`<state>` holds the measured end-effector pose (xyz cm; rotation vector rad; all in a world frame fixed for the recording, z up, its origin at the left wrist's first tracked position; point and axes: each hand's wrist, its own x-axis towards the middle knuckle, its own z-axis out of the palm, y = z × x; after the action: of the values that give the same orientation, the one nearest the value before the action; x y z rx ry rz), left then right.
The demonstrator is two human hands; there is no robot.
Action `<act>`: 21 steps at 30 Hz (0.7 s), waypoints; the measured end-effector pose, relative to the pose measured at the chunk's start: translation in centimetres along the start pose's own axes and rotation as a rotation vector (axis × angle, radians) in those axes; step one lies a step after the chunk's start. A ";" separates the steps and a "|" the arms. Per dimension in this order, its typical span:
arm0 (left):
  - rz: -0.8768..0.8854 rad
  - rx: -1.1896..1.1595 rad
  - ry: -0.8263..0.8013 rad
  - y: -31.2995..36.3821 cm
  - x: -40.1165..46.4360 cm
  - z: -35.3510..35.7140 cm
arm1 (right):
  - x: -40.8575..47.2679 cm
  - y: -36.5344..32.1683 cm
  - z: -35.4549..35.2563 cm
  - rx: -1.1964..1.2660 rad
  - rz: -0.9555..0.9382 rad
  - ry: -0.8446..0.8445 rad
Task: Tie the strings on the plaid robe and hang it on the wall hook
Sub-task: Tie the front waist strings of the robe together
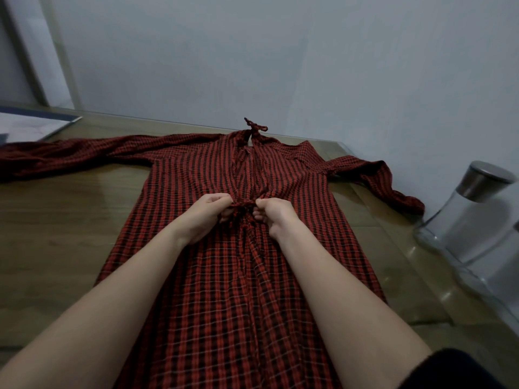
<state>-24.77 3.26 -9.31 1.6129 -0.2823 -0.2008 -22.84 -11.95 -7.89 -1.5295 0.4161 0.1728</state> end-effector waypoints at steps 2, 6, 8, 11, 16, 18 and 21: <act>-0.001 -0.014 0.005 -0.2 0.2 -0.1 | 0.1 0.1 0.0 0.009 -0.001 -0.005; -0.029 0.004 0.051 0.1 0.5 0.2 | 0.2 -0.1 0.0 0.022 0.022 0.003; -0.077 0.036 0.085 0.6 0.6 0.5 | 0.2 -0.3 -0.1 -0.003 0.027 0.010; -0.194 0.153 0.139 1.7 1.0 0.2 | 0.5 -1.0 -0.4 -0.075 0.069 -0.016; -0.321 0.408 0.211 3.4 2.5 -1.0 | 0.9 -3.3 -0.9 -0.317 0.037 -0.041; -0.314 0.463 0.233 4.0 3.6 -1.3 | 2.1 -4.5 -0.5 -0.440 -0.084 0.048; -0.284 0.511 0.284 5.0 5.8 -1.9 | 4.6 -6.6 -0.2 -0.545 -0.203 0.103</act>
<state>-18.98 3.10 -4.01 2.1608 0.1311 -0.1173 -16.24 -13.08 -3.43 -2.1123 0.3037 0.0470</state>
